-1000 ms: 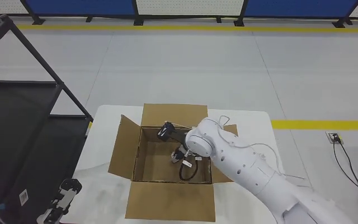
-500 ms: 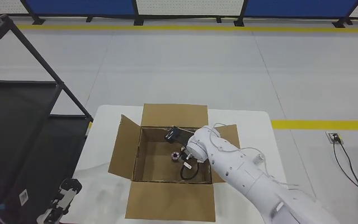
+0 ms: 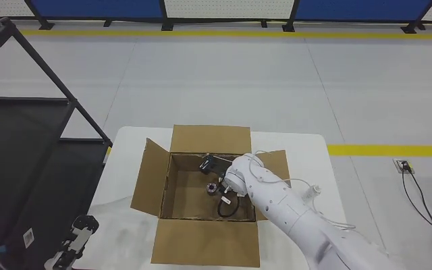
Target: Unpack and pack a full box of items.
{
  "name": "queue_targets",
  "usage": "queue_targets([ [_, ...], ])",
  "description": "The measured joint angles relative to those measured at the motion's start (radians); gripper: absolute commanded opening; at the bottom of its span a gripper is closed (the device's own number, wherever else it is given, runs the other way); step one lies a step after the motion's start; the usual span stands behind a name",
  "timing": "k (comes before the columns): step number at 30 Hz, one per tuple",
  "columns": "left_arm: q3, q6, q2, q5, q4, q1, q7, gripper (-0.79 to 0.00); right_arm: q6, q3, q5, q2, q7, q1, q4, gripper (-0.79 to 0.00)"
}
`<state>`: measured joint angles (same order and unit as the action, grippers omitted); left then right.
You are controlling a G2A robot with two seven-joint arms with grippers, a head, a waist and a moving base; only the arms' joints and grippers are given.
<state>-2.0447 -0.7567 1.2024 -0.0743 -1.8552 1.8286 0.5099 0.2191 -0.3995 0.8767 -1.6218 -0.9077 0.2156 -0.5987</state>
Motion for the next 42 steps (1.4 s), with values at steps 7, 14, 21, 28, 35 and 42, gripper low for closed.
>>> queue_targets([
  [7, 0.000, 0.000, 0.000, 0.000, 0.000, 0.000, 0.000, 0.000, 0.062, -0.016, -0.007, -0.017, 0.021, -0.011, 0.037, -0.785],
  [14, 0.000, 0.000, 0.000, 0.000, 0.000, 0.000, 0.000, 0.000, 0.103, -0.054, -0.004, -0.004, 0.060, -0.013, 0.006, -0.785],
  [21, 0.000, 0.000, 0.000, 0.000, 0.000, 0.000, 0.000, 0.000, 0.112, -0.123, 0.026, 0.055, 0.003, 0.021, -0.170, -0.785],
  [28, 0.000, 0.000, 0.000, 0.000, 0.000, 0.000, 0.000, 0.000, 0.060, -0.270, 0.143, 0.168, -0.107, 0.178, -0.573, -0.785],
  [35, 0.000, 0.000, 0.000, 0.000, 0.000, 0.000, 0.000, 0.000, 0.061, -0.504, 0.296, 0.279, -0.293, 0.452, -1.151, -0.785],
  [42, 0.000, 0.000, 0.000, 0.000, 0.000, 0.000, 0.000, 0.000, -0.010, -0.740, 0.489, 0.336, -0.446, 0.723, -1.628, -0.785],
])
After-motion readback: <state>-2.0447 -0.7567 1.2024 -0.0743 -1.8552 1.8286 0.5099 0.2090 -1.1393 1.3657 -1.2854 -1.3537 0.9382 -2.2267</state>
